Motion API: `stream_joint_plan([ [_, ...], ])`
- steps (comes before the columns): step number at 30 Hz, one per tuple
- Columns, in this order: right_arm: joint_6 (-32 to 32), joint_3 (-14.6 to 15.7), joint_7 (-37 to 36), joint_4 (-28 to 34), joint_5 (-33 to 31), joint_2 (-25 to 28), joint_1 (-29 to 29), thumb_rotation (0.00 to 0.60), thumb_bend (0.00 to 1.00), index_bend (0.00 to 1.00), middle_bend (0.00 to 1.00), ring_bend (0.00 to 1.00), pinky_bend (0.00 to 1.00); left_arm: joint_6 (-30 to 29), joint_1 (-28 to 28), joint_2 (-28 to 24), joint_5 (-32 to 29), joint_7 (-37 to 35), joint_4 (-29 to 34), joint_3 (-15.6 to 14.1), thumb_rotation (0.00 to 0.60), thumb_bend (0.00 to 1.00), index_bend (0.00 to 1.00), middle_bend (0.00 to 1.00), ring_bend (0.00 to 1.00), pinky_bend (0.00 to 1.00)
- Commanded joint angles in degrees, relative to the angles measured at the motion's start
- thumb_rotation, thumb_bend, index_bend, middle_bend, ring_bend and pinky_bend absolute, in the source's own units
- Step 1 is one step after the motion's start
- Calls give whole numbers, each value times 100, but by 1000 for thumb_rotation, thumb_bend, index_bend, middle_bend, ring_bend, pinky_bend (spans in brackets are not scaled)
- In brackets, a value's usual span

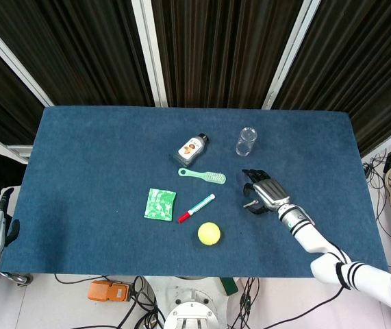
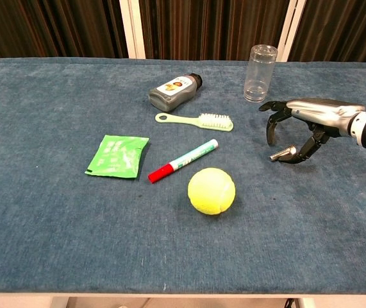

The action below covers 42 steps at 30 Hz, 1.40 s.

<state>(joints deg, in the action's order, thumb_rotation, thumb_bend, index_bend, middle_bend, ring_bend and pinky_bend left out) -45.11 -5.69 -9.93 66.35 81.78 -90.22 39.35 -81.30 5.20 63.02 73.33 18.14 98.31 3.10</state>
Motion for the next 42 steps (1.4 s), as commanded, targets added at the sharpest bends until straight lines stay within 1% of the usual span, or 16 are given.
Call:
stream_joint_plan([
  [1, -2, 7, 0, 11, -13, -3, 6, 600, 446, 531, 72, 87, 115, 4, 0, -3, -6, -6, 2, -1, 600, 395, 115, 29, 41, 71],
  [6, 42, 40, 14, 6, -78, 2, 22, 600, 522, 601, 91, 104, 128, 4, 0, -6, -16, -19, 5, 4, 600, 395, 115, 29, 41, 71],
  [11, 132, 63, 29, -27, -165, 10, 41, 600, 587, 636, 93, 107, 132, 3, -6, -9, -31, -24, 12, 3, 600, 395, 115, 29, 41, 71],
  [15, 168, 59, 51, -13, -237, 37, 52, 600, 602, 651, 97, 116, 134, 11, -8, -14, -50, -13, 28, 0, 600, 395, 115, 29, 43, 71],
  [17, 158, 53, 40, 23, -247, 60, 54, 600, 622, 674, 106, 126, 139, 11, -8, -17, -56, -22, 36, 4, 600, 395, 115, 29, 44, 71],
  [21, 12, -2, -117, 196, -206, 137, 44, 600, 661, 726, 120, 141, 153, 4, -10, -19, -50, -40, 38, 4, 600, 395, 115, 29, 45, 71],
  [26, -236, -92, -347, 458, -71, 270, 54, 600, 679, 745, 121, 148, 160, -1, -11, -21, -57, -61, 34, 13, 600, 395, 115, 29, 45, 71],
  [32, -631, -329, -405, 1024, 101, 549, 137, 600, 679, 750, 121, 148, 164, 6, -9, -26, -61, -61, 42, 10, 600, 395, 115, 29, 45, 71],
  [39, -1254, -798, -196, 2206, 297, 1061, 237, 600, 679, 751, 121, 148, 170, -7, -15, -27, -54, -75, 45, 9, 600, 395, 115, 29, 45, 71],
  [42, -1541, -925, -165, 2731, 417, 1293, 202, 600, 679, 751, 121, 152, 176, 1, -14, -30, -47, -88, 47, 5, 600, 395, 115, 29, 46, 71],
])
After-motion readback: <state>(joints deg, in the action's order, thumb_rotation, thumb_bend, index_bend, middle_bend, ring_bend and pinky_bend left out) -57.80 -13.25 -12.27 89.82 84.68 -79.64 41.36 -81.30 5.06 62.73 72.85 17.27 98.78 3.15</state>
